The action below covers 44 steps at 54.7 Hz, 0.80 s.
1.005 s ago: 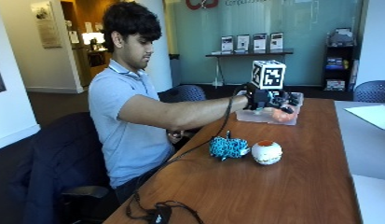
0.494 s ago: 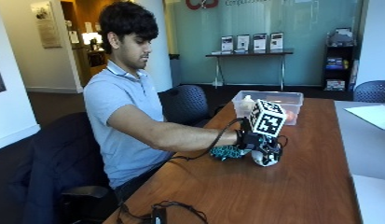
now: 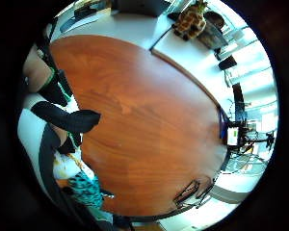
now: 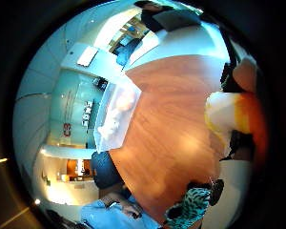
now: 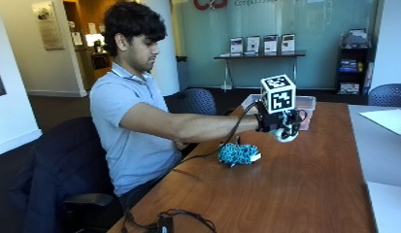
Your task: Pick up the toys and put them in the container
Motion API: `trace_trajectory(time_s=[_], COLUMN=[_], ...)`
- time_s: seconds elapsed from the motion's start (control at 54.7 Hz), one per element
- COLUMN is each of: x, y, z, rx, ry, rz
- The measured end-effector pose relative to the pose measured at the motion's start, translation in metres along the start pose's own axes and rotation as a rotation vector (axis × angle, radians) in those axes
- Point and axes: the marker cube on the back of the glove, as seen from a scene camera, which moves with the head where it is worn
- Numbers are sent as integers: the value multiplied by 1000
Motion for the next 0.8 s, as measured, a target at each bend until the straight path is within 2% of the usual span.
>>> trace_trajectory(time_s=[0.585,0.731,0.804], x=[-215,-262,-280], y=[-51,-51,-47], z=[-33,-26,-17], rx=[54,10,-96], ry=[-88,-128,-138], rz=[-325,-383,-406])
